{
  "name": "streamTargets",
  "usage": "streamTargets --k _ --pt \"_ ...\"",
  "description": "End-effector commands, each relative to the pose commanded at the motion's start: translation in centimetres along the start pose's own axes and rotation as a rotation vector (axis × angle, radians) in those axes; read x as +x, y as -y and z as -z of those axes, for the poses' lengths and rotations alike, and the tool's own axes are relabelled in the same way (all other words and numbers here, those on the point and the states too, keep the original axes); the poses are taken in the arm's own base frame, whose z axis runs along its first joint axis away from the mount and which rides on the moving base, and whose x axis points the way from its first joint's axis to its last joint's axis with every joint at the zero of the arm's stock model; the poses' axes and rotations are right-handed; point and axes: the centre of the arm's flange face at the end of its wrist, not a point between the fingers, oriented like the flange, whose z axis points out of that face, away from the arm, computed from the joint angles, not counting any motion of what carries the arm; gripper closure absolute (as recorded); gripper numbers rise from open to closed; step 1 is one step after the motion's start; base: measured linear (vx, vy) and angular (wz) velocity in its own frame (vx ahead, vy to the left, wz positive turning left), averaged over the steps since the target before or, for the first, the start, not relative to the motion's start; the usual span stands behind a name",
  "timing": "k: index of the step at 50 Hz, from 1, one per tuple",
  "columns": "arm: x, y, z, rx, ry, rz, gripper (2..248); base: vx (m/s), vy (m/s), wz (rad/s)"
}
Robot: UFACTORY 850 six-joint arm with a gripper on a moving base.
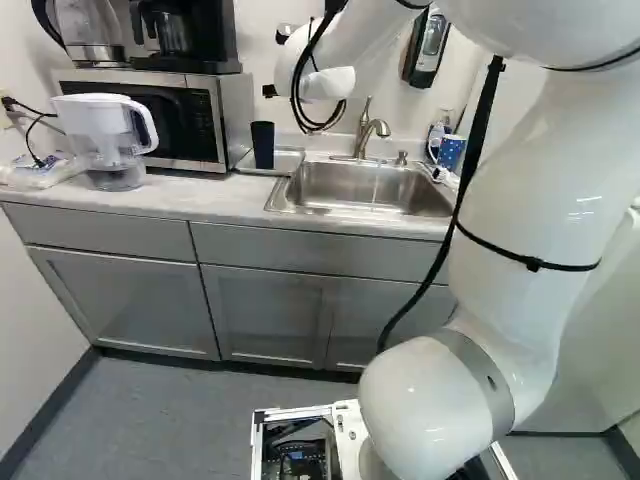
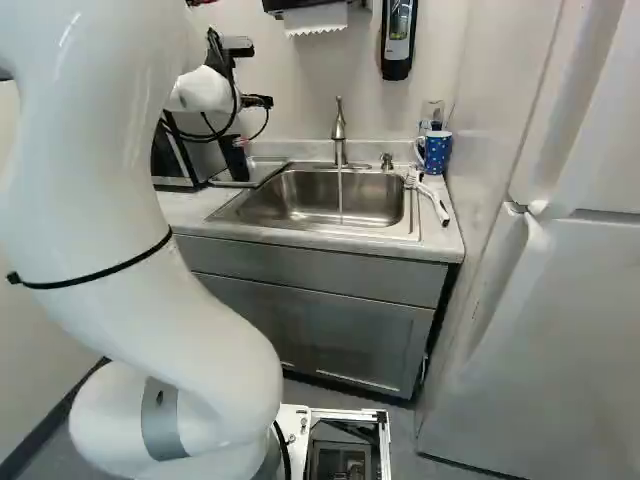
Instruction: Rinse the cup and place it in the tray
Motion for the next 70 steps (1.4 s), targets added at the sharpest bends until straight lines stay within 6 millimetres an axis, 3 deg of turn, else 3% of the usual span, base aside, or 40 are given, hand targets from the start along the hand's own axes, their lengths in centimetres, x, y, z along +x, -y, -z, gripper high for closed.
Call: streamTargets --k 43,70 --pt "-0.6 -5.9 4.8 -0.110 -0.001 -0.019 3 0.000 0.000 0.000" --pt "-0.6 -9.7 6.4 -0.185 -0.007 -0.032 3 0.000 0.000 0.000"
